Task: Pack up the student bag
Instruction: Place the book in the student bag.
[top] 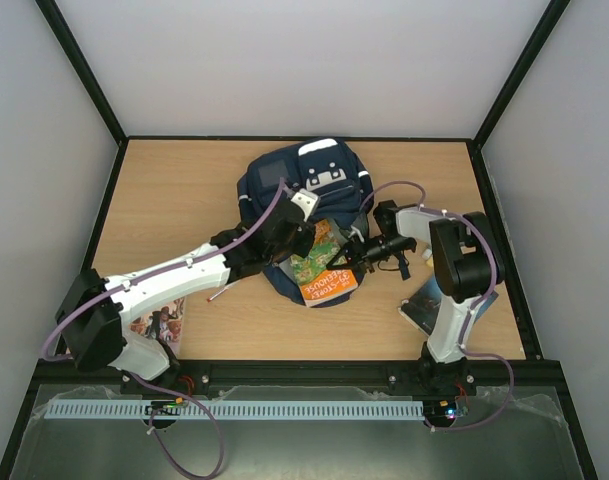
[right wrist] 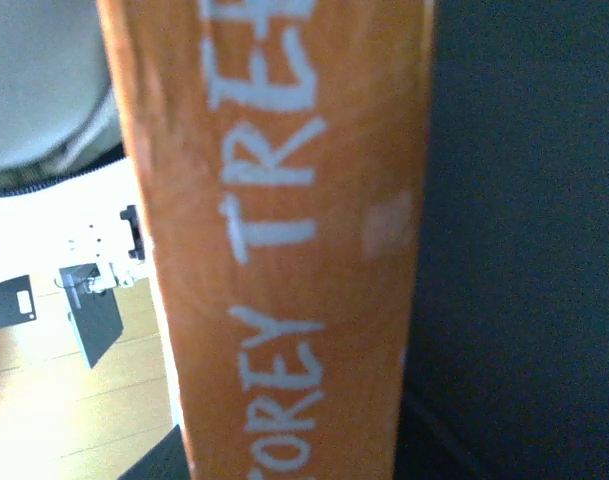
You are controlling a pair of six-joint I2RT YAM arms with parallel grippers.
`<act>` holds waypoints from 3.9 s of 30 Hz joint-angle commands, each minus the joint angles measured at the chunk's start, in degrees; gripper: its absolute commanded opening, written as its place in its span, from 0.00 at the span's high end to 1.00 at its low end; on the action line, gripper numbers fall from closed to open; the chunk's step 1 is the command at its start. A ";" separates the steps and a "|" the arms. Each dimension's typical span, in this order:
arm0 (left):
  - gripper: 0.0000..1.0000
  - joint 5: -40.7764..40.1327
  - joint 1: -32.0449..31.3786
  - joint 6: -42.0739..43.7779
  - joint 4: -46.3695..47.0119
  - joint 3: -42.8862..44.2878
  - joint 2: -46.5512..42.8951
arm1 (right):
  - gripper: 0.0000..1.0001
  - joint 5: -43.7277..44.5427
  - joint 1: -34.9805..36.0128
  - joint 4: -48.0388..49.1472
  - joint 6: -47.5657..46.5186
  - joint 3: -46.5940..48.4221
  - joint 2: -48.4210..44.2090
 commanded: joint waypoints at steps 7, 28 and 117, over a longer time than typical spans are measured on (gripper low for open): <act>0.98 -0.98 -2.74 5.72 5.54 5.14 -0.70 | 0.99 -10.46 -1.48 3.33 0.62 7.92 8.18; 0.98 -3.77 -4.79 7.69 4.23 5.07 0.63 | 0.82 0.29 -1.68 13.59 18.52 17.18 11.88; 0.98 12.10 8.52 17.33 -5.60 -1.96 -10.67 | 0.49 86.34 22.19 36.53 -22.08 -21.63 -33.47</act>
